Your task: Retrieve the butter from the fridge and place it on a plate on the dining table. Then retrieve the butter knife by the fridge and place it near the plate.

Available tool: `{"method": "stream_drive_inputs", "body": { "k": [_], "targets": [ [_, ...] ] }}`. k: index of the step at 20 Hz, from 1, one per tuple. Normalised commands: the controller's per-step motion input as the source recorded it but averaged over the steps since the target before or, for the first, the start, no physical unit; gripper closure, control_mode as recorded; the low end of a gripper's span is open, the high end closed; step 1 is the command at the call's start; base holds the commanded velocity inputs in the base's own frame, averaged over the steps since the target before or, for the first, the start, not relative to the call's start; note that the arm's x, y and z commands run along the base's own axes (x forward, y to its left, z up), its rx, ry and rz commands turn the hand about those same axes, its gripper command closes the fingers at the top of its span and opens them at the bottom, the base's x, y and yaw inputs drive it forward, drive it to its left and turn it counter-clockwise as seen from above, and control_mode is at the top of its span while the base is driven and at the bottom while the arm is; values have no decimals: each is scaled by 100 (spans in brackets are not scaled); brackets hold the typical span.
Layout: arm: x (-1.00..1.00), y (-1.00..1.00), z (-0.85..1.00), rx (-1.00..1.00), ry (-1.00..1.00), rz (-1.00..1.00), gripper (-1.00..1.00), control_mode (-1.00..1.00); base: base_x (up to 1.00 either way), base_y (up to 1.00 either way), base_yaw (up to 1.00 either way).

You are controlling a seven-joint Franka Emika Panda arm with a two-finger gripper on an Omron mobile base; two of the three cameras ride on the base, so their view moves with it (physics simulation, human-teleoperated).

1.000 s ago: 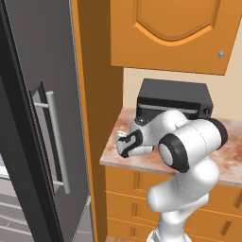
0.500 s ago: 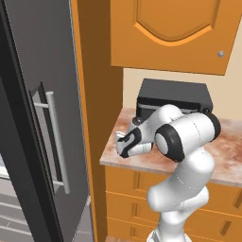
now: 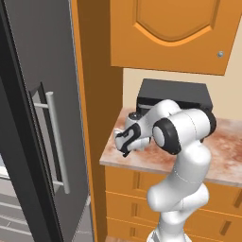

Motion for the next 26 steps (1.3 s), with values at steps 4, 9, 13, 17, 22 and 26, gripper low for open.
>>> {"method": "stream_drive_inputs", "body": {
  "k": [4,9,13,17,22,26],
  "targets": [
    [0,0,-44,-2,5,0,-100,-100,0,0,0],
    [-5,0,-35,-3,0,0,-100,-100,0,0,0],
    [-7,0,-29,-1,0,0,-100,-100,0,0,0],
    [-6,0,-25,0,0,0,-100,-100,0,0,0],
    [-4,0,-10,0,-1,0,-100,-100,0,0,0],
    [-16,1,0,3,-7,4,-100,-100,0,0,0]
  ]
}}
